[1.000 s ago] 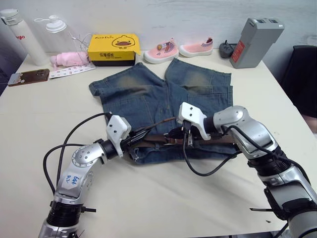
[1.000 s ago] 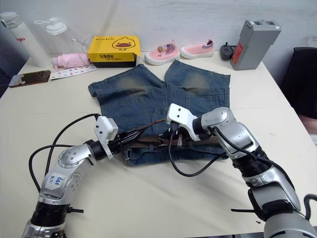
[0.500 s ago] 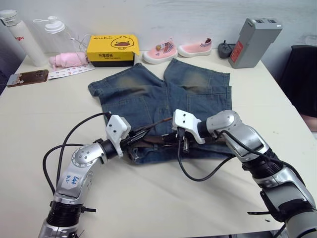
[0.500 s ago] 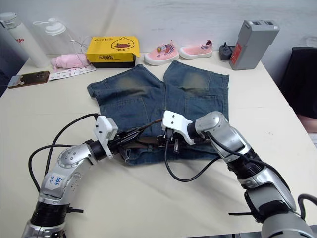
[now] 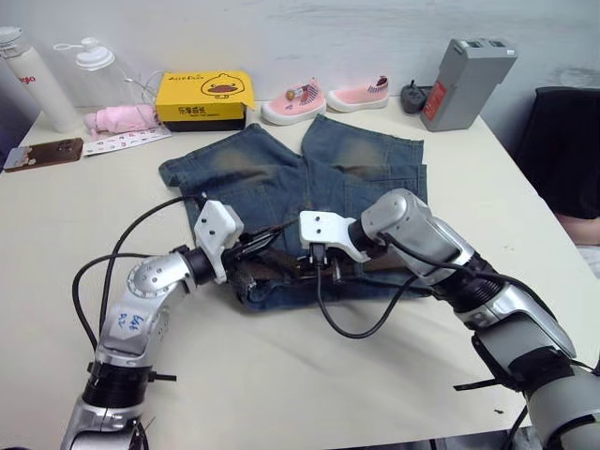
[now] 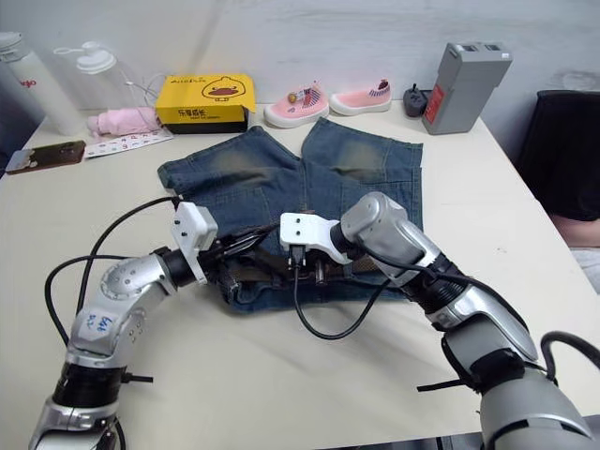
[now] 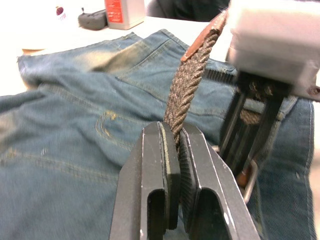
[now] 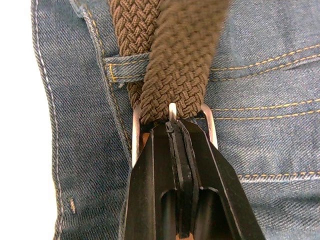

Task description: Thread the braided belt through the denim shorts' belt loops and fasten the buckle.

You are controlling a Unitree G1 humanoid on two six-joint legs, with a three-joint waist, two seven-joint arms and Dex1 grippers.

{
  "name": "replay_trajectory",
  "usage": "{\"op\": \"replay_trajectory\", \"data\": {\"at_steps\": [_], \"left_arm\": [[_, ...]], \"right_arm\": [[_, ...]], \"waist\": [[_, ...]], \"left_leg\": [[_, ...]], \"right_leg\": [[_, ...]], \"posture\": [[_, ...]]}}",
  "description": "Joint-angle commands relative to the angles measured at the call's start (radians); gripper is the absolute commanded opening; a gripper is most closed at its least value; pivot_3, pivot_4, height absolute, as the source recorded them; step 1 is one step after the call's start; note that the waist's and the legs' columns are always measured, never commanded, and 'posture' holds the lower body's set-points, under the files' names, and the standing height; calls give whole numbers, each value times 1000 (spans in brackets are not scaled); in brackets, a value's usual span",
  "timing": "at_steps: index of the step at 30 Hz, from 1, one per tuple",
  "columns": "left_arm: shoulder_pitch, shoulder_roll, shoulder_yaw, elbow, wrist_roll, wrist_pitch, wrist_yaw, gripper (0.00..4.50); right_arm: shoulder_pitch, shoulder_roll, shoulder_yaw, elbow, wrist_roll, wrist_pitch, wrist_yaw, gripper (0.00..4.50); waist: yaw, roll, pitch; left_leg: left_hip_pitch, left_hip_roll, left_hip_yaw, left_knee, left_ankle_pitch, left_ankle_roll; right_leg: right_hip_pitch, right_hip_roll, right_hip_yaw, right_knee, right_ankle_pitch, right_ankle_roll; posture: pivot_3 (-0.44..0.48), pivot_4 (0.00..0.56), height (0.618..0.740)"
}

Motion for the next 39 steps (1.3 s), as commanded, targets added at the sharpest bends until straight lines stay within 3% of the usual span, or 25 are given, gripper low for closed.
{"op": "replay_trajectory", "data": {"at_steps": [1, 7, 15, 23, 39], "left_arm": [[-121, 67, 41, 28, -40, -21, -104, 0], [-249, 92, 6, 145, -35, -62, -219, 0], [-480, 66, -79, 461, 31, -220, -408, 0], [-739, -63, -129, 755, 81, -370, -503, 0], [-1026, -331, -123, 1002, 116, -524, -537, 0]], "right_arm": [[101, 35, 228, 122, -108, -16, 55, 32], [121, 67, 251, 171, -163, -40, 57, 32], [157, 90, 258, 148, -236, -78, 114, 32], [199, 82, 261, 98, -266, -85, 155, 32], [231, 101, 258, 64, -302, -92, 191, 32]], "waist": [[-1, 0, 0], [-8, -3, -17], [-8, -4, -23], [0, -4, -25], [8, -3, -26]], "left_leg": [[1, 0, 0, -1, 0, 0], [13, 3, 3, -13, 1, -6], [27, 5, 6, -18, 1, -9], [28, 5, 6, -20, 0, -9], [27, 2, 3, -19, 0, -6]], "right_leg": [[1, 0, 0, 0, 0, 0], [6, 3, 1, -4, -2, -4], [13, 4, 2, -6, -4, -7], [16, 5, 1, -10, -4, -7], [20, 2, -1, -13, -3, -4]], "posture": [[0, 150, 658], [0, 150, 658], [0, 150, 658], [0, 150, 658], [0, 150, 658]]}}
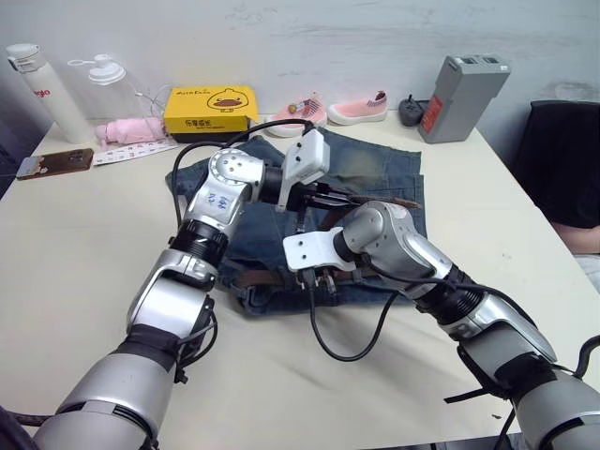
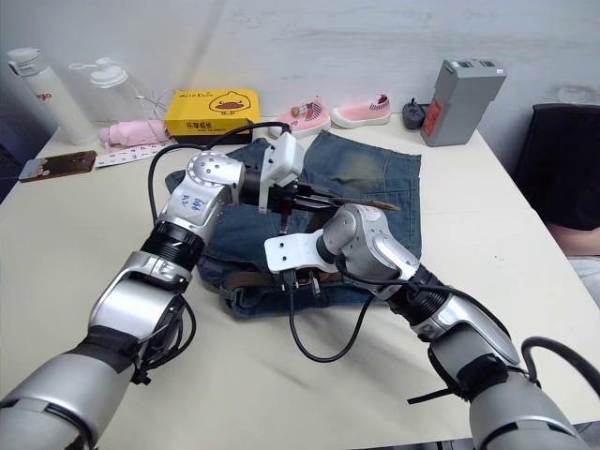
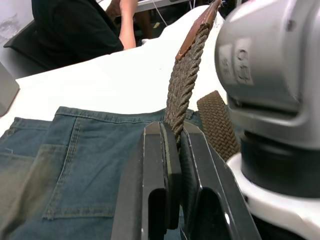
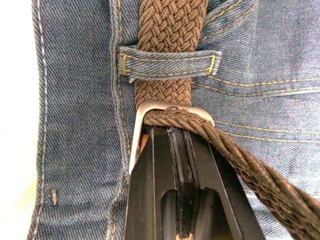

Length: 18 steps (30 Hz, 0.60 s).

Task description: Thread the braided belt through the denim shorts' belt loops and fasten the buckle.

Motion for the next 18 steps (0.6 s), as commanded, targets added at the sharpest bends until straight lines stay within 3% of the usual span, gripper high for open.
{"op": "replay_trajectory", "data": {"at_steps": [1, 8, 13, 18], "left_arm": [[-177, -80, 94, -60, -73, -101, 40, 0], [-195, -130, 106, -42, -78, -114, 49, 0], [-167, -110, 115, -56, -69, -114, 73, 0], [108, 129, 151, -230, 11, -79, 156, 0]], "right_arm": [[188, 25, 216, 106, 3, 19, 106, 32], [204, 30, 207, 103, -20, 13, 117, 32], [212, 45, 183, 109, -25, 14, 100, 32], [228, 36, -13, 36, 26, 42, 1, 32]], "waist": [[4, 0, 0], [16, 0, 0], [18, 0, 0], [-4, 3, 0]], "left_leg": [[0, 0, 0, 0, 0, 0], [0, 0, -1, 0, 0, 0], [0, 0, -1, 0, 0, 1], [1, 1, 0, -4, 0, 0]], "right_leg": [[0, 0, 0, 0, 0, 0], [1, -1, -1, -1, 1, 1], [1, 0, -1, -3, 1, 1], [1, 0, 0, -4, 1, 1]], "posture": [[0, 150, 658], [0, 150, 658], [0, 150, 658], [0, 150, 658]]}}
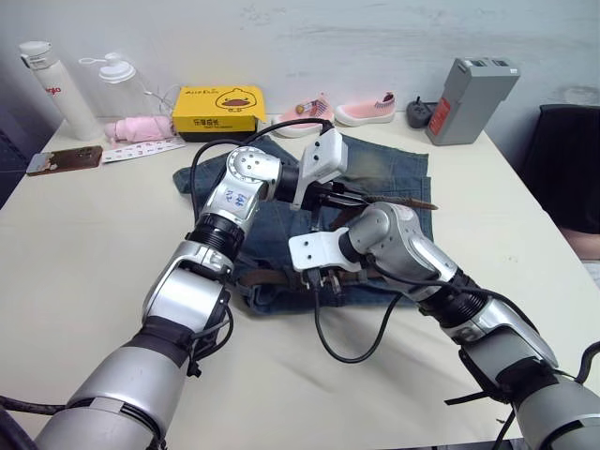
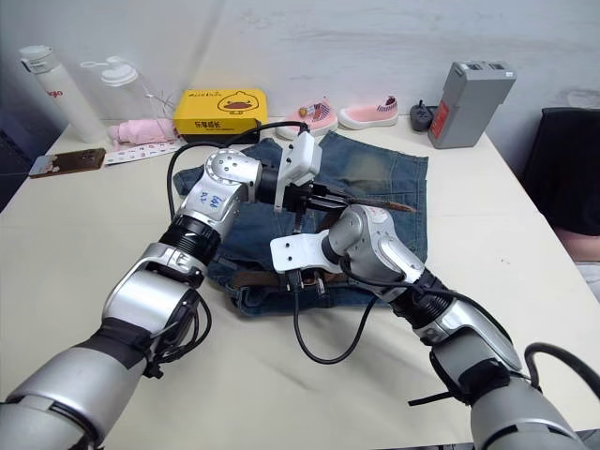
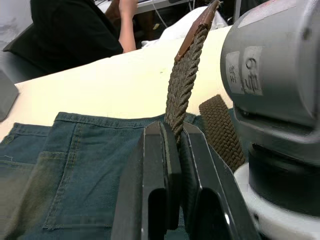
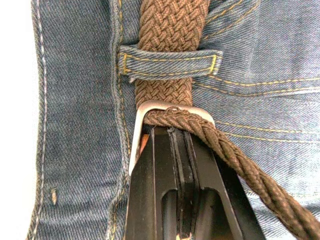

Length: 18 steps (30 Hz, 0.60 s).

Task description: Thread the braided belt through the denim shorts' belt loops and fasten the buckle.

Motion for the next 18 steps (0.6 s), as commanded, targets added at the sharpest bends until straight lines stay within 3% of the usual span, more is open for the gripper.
{"op": "replay_trajectory", "data": {"at_steps": [1, 8, 13, 18], "left_arm": [[111, 110, 127, -238, -24, 14, 130, 0], [469, 189, 169, -666, -26, 215, 268, 0], [579, 198, 160, -809, -7, 285, 344, 0], [622, 224, 161, -863, -15, 330, 374, 0]], "right_arm": [[153, 14, 39, 38, 63, 64, -8, 32], [184, 17, -161, -154, 188, 208, -95, 32], [193, 36, -309, -328, 273, 358, -197, 1370], [235, 7, -411, -538, 370, 507, -272, 3849]], "waist": [[-12, 2, 2], [-9, 3, 8], [-7, 3, 23], [-4, 4, 32]], "left_leg": [[-1, 0, 0, -1, 1, -1], [-6, 0, -4, -5, 1, -1], [-8, -1, -4, -5, 1, 1], [-15, -2, -5, -5, 2, 1]], "right_leg": [[-1, 0, 0, 0, 0, 0], [-2, 4, -2, -5, 0, 0], [-2, 2, -3, -6, 1, 1], [-7, 2, -5, -6, 1, 1]], "posture": [[0, 150, 658], [0, 150, 658], [0, 150, 658], [0, 150, 658]]}}
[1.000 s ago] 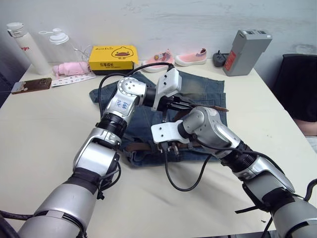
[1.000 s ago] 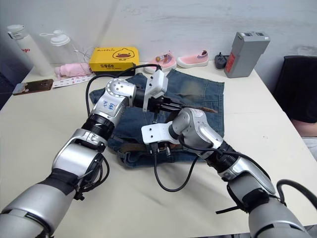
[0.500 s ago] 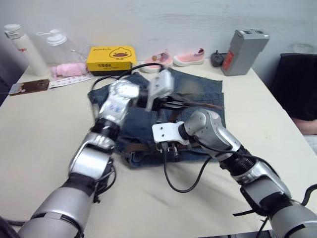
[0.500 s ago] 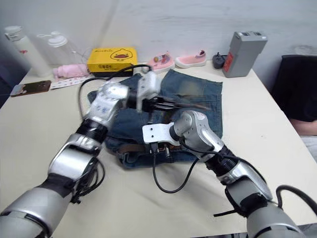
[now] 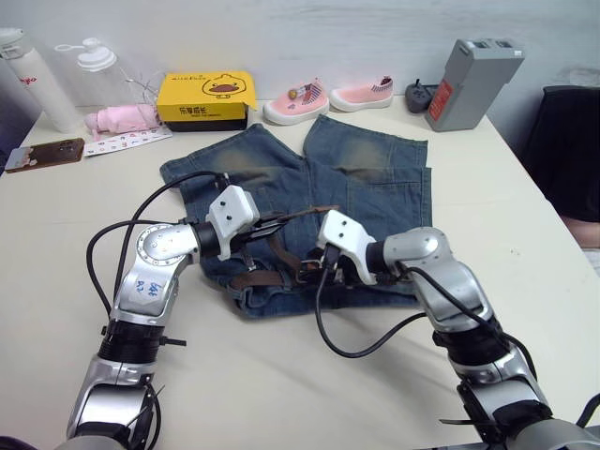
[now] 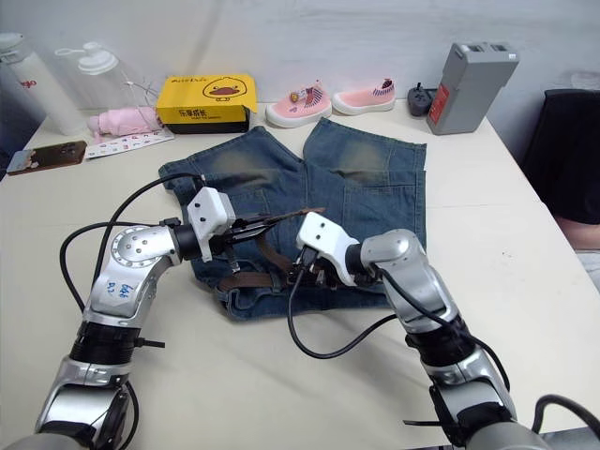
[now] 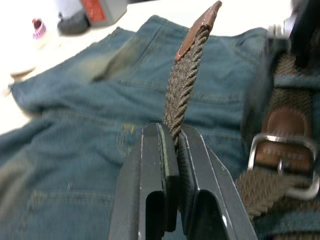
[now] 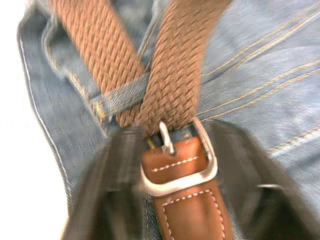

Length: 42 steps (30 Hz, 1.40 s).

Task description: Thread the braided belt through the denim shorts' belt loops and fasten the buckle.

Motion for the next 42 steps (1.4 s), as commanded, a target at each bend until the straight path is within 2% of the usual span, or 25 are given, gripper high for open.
{"op": "replay_trajectory", "data": {"at_steps": [1, 2, 7, 15, 24, 27, 29, 30, 31, 35, 38, 42], "left_arm": [[12, 19, 23, -69, -15, 23, 24, 0], [16, 21, 25, -76, -20, 31, 26, 0], [18, 16, 31, -103, -48, 72, 34, 0], [-14, 29, 42, -104, -83, 110, 34, 0], [-18, 37, 39, -103, -95, 119, 35, 0], [-13, 42, 36, -96, -90, 112, 31, 0], [-10, 52, 24, -92, -75, 106, 29, 0], [-10, 56, 19, -91, -69, 103, 29, 0], [-7, 68, 5, -85, -49, 86, 25, 0], [-9, 120, -64, -42, 51, 8, 10, 0], [-19, 158, -120, -8, 126, -57, -7, 0], [-38, 162, -139, 17, 141, -88, -21, 0]], "right_arm": [[27, -25, -63, -169, 76, 86, -50, 4274], [56, -57, -58, -211, 74, 80, -67, 4399], [181, -159, 14, -319, 44, 13, -160, 4399], [278, -146, 138, -321, -93, -121, -426, 4399], [309, -153, 199, -311, -152, -131, -517, 4399], [311, -137, 182, -311, -149, -107, -541, 3575], [310, -136, 187, -310, -145, -96, -544, 2575], [310, -135, 189, -310, -143, -92, -545, 2252], [308, -134, 191, -310, -142, -89, -548, 1642], [287, -124, 187, -307, -146, -85, -568, 154], [269, -129, 196, -302, -160, -108, -580, 158], [255, -127, 202, -299, -169, -123, -589, 158]], "waist": [[1, 0, 0], [1, 0, 0], [8, -1, 1], [19, -2, 2], [21, -2, 2], [21, -2, 2], [21, -2, 2], [21, -2, 2], [21, -2, 2], [20, -2, 2], [21, -2, 2], [21, -2, 2]], "left_leg": [[-3, 0, -1, 0, 0, 0], [-4, 0, -1, 0, 0, 0], [-5, -1, -1, -1, 0, 1], [-4, -1, -1, 0, 1, 1], [-5, -1, -1, 0, 1, 2], [-5, -1, -1, 0, 2, 2], [-5, -1, -1, 0, 2, 2], [-5, -1, -1, 0, 2, 2], [-5, -1, -1, 0, 2, 2], [-5, -1, -1, 0, 2, 2], [-5, -1, 0, 0, 2, 2], [-5, -1, 0, 0, 2, 2]], "right_leg": [[-1, 0, -1, -1, 0, 0], [-1, 0, -2, -2, 0, 0], [-1, 0, -4, -6, 1, 2], [-1, 0, -4, -5, 1, 2], [-1, 0, -4, -5, 1, 2], [-1, 0, -4, -5, 2, 2], [-1, 0, -4, -5, 1, 2], [-1, 0, -4, -5, 1, 2], [-1, 0, -4, -5, 2, 2], [-1, 0, -4, -5, 1, 2], [-1, 0, -4, -5, 1, 2], [-1, 0, -4, -4, 1, 2]], "posture": [[0, 150, 658], [0, 150, 658], [0, 150, 658], [0, 150, 658], [0, 150, 658], [0, 150, 658], [0, 150, 658], [0, 150, 658], [0, 150, 658], [0, 150, 658], [0, 150, 658], [0, 150, 658]]}}
